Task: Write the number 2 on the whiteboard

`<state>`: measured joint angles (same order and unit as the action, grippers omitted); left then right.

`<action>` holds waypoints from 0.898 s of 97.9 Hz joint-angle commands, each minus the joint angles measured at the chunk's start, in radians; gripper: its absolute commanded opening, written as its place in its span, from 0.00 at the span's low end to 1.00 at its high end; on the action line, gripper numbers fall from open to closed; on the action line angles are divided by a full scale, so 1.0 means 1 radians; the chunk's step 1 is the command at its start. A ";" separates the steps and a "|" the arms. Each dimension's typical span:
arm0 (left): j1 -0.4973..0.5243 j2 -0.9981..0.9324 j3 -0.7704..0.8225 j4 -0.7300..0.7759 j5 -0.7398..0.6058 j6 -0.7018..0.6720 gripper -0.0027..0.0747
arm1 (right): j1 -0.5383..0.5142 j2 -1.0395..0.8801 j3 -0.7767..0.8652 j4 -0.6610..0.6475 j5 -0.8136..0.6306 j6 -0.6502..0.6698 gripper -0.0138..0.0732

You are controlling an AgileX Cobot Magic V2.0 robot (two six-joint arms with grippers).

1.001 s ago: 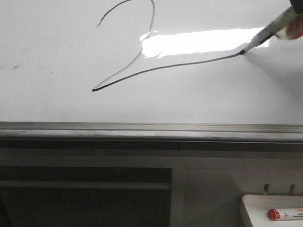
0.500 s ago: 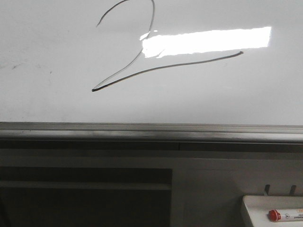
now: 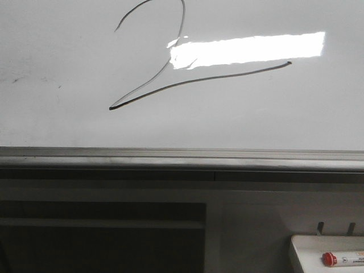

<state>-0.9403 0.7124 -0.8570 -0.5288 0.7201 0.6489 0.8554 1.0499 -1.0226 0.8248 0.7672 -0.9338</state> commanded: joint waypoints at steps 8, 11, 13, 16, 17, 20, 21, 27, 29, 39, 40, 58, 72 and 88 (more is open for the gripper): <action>-0.006 0.069 -0.038 -0.039 -0.005 0.007 0.40 | 0.068 -0.006 -0.032 0.012 -0.099 -0.017 0.09; -0.006 0.078 -0.038 -0.039 0.006 0.007 0.38 | 0.074 -0.006 -0.032 0.012 -0.109 -0.017 0.09; -0.006 0.086 -0.038 -0.039 0.008 0.007 0.38 | 0.076 -0.006 -0.032 0.012 -0.110 -0.017 0.09; -0.006 0.094 -0.038 -0.039 0.014 0.007 0.37 | 0.079 -0.006 -0.032 0.012 -0.115 -0.017 0.09; -0.006 0.098 -0.038 -0.039 0.014 0.007 0.36 | 0.081 -0.006 -0.032 0.012 -0.115 -0.017 0.09; -0.006 0.105 -0.038 -0.039 0.016 0.007 0.35 | 0.081 -0.006 -0.032 0.012 -0.115 -0.017 0.09; -0.006 0.107 -0.038 -0.039 0.016 0.007 0.35 | 0.081 -0.006 -0.032 0.012 -0.115 -0.017 0.09; -0.006 0.111 -0.038 -0.039 0.016 0.007 0.33 | 0.081 -0.006 -0.032 0.012 -0.115 -0.017 0.09; -0.006 0.115 -0.038 -0.039 0.016 0.007 0.33 | 0.081 -0.006 -0.032 0.012 -0.115 -0.017 0.09; -0.006 0.121 -0.038 -0.039 0.016 0.007 0.25 | 0.081 -0.006 -0.032 0.012 -0.111 -0.017 0.09; -0.006 0.121 -0.038 -0.039 0.016 0.007 0.25 | 0.081 -0.006 -0.032 0.012 -0.111 -0.017 0.09; -0.006 0.121 -0.038 -0.039 0.013 0.007 0.01 | 0.081 -0.006 -0.032 0.012 -0.101 -0.015 0.10; -0.006 0.121 -0.038 -0.039 0.013 0.007 0.01 | 0.081 -0.006 -0.032 0.012 -0.098 -0.015 0.30; -0.006 0.119 -0.038 -0.037 -0.024 0.000 0.01 | 0.079 -0.033 -0.032 -0.003 -0.154 -0.015 0.69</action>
<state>-0.9403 0.8342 -0.8570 -0.5288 0.7783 0.6638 0.9343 1.0542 -1.0226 0.8076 0.6955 -0.9393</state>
